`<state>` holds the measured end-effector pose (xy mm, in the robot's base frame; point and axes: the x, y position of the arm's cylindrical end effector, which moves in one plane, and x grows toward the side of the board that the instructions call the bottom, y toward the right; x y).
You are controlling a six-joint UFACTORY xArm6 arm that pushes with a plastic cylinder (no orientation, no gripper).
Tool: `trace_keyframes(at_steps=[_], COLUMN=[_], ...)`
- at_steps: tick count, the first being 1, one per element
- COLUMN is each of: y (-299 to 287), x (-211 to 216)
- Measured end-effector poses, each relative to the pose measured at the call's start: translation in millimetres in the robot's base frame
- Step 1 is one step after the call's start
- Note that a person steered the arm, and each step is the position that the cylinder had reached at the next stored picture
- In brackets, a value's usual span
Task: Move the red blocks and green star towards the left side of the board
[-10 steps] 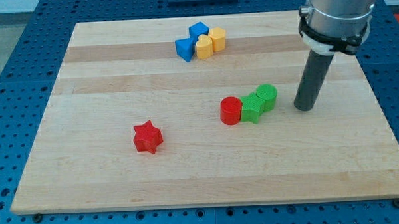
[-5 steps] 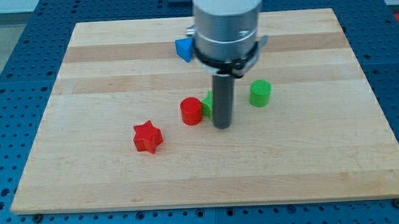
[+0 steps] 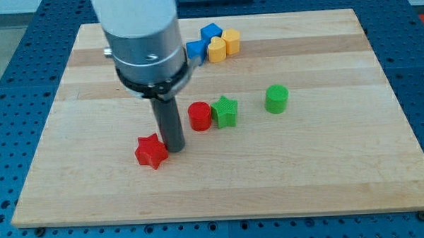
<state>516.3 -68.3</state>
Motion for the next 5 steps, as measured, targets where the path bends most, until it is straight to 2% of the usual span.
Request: trace_keyframes(at_steps=[2, 3, 4, 5], y=[14.9, -34.3, -37.2, -37.2], x=[41.5, 45.5, 45.5, 28.2])
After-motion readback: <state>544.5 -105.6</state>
